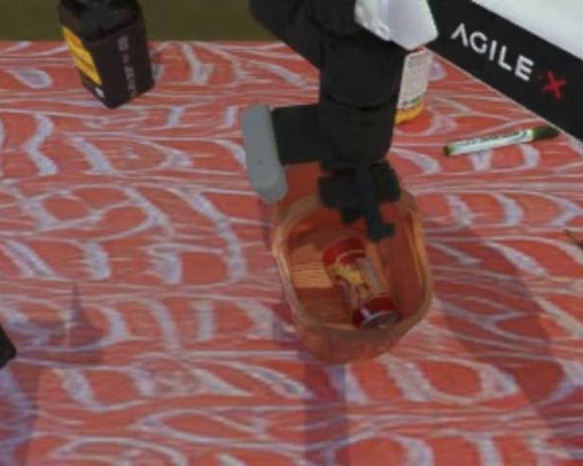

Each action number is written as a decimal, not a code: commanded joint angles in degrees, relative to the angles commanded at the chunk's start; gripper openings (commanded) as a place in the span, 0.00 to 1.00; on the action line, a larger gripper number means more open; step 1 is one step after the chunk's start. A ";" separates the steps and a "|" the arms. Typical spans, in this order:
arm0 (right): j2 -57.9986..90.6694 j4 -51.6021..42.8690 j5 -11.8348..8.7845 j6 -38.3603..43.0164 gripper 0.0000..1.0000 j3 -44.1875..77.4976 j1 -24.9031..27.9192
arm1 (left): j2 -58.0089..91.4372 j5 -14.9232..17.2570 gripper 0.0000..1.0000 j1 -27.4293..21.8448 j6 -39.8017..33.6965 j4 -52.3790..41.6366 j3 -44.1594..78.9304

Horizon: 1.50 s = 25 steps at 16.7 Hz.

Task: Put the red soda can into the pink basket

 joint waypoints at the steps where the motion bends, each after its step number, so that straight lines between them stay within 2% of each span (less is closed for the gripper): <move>1: 0.00 0.00 0.00 0.00 0.00 0.00 0.00 | 0.00 0.00 1.00 0.00 0.00 0.00 0.00; 20: 0.09 -0.19 0.02 -0.08 0.00 0.25 -0.07 | 0.00 0.00 1.00 0.00 0.00 0.00 0.00; 25: 0.92 -8.26 0.03 -1.38 0.00 9.14 -1.02 | 0.00 0.00 1.00 0.00 0.00 0.00 0.00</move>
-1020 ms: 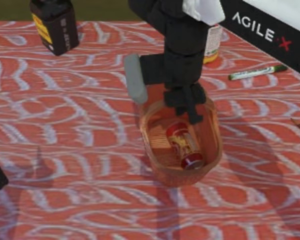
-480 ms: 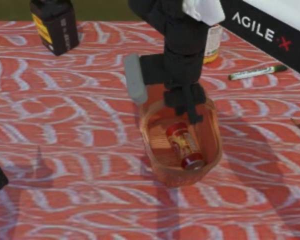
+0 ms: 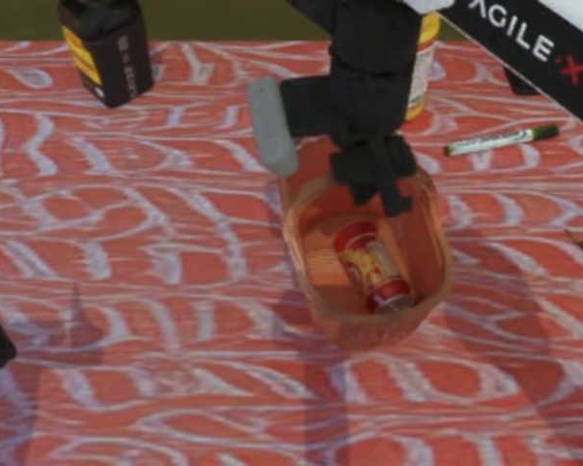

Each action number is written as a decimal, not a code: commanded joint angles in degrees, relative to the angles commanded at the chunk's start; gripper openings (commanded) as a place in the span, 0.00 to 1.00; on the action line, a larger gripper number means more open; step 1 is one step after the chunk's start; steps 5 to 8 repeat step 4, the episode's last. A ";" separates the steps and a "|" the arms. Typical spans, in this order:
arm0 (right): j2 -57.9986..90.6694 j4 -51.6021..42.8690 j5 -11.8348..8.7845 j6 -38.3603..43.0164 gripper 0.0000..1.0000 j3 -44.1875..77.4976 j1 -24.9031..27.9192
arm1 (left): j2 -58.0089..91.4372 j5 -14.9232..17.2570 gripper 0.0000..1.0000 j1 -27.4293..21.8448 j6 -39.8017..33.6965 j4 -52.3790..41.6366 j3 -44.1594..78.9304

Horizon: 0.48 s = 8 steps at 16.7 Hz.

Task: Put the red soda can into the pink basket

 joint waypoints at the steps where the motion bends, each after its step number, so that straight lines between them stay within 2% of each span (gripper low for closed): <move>1: 0.07 -1.89 0.00 -0.27 0.00 2.00 -0.24 | 0.00 0.00 1.00 0.00 0.00 0.00 0.00; 8: 0.07 -4.27 0.00 -0.67 0.00 4.41 -0.59 | 0.00 0.00 1.00 0.00 0.00 0.00 0.00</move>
